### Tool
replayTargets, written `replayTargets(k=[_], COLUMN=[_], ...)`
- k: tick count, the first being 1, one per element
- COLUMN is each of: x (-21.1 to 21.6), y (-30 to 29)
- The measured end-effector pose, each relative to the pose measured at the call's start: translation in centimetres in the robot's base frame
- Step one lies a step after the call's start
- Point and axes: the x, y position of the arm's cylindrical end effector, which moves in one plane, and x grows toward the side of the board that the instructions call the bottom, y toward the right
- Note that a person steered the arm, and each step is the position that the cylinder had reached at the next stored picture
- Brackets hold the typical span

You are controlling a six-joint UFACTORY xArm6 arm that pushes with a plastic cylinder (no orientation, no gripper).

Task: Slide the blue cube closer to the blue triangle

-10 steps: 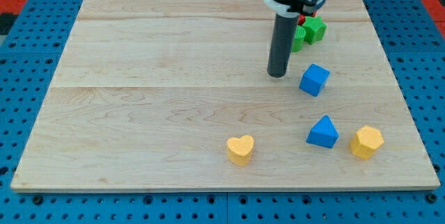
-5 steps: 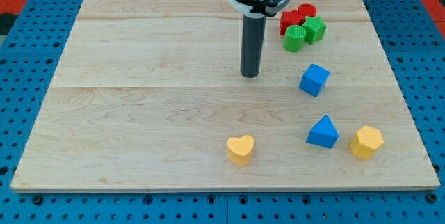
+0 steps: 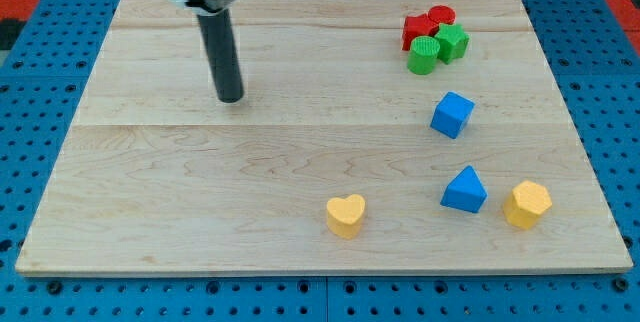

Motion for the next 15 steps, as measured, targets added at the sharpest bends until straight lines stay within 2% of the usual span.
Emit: replayTargets(k=[2,3,6,7,9,11,12,14,15], x=[0.3,0.4,0.4,0.4,0.4,0.4,0.4,3.7,3.7], y=[-2.1,-0.1,14.4,17.5,18.1,25.5,25.5,30.5,30.5])
